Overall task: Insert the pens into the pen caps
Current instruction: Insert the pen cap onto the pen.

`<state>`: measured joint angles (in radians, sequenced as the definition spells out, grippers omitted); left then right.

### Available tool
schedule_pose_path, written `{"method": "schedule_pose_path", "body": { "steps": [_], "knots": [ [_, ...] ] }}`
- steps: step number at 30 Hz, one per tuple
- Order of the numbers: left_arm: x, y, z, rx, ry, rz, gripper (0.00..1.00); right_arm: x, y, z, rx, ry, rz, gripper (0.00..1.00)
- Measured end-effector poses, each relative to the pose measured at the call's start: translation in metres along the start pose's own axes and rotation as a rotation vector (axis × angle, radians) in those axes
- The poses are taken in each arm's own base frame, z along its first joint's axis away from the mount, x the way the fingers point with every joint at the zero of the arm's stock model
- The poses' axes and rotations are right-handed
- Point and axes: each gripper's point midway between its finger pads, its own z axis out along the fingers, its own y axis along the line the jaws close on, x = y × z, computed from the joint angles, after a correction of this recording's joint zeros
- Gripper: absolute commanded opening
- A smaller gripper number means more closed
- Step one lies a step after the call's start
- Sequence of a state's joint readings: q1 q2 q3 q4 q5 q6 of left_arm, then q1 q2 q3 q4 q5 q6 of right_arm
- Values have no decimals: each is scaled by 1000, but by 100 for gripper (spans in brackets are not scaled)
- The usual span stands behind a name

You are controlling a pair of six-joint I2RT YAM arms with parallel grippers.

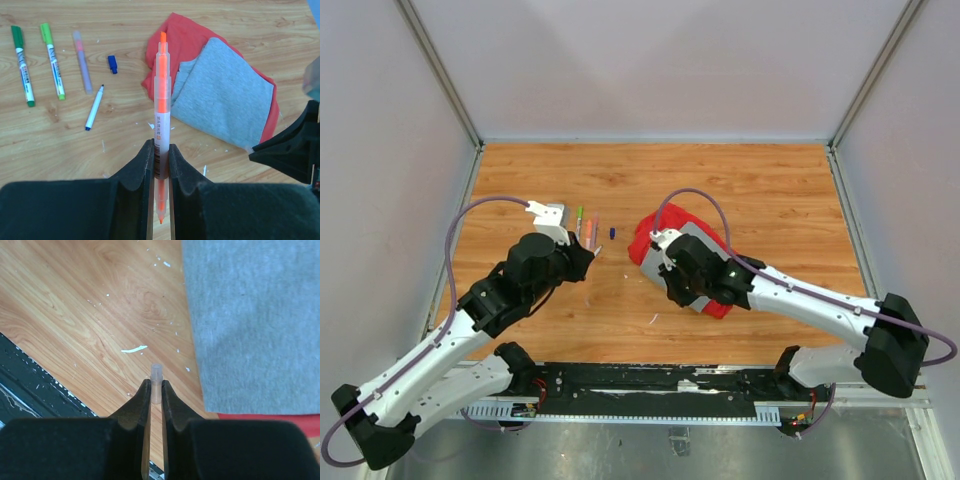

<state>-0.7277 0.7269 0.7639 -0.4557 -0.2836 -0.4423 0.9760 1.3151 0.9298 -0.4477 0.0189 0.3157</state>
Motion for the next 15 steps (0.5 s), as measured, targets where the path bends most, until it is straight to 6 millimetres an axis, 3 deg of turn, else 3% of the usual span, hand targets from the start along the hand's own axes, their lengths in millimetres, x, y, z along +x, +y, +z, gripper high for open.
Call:
{"method": "schedule_pose_path", "body": {
  "steps": [9, 15],
  "knots": [
    [28, -21, 16, 102, 72, -26, 1, -13, -18, -24, 77, -141, 19, 1],
    [44, -59, 14, 216, 93, -16, 1, -18, -51, -35, 127, -191, 146, 1]
  ]
}}
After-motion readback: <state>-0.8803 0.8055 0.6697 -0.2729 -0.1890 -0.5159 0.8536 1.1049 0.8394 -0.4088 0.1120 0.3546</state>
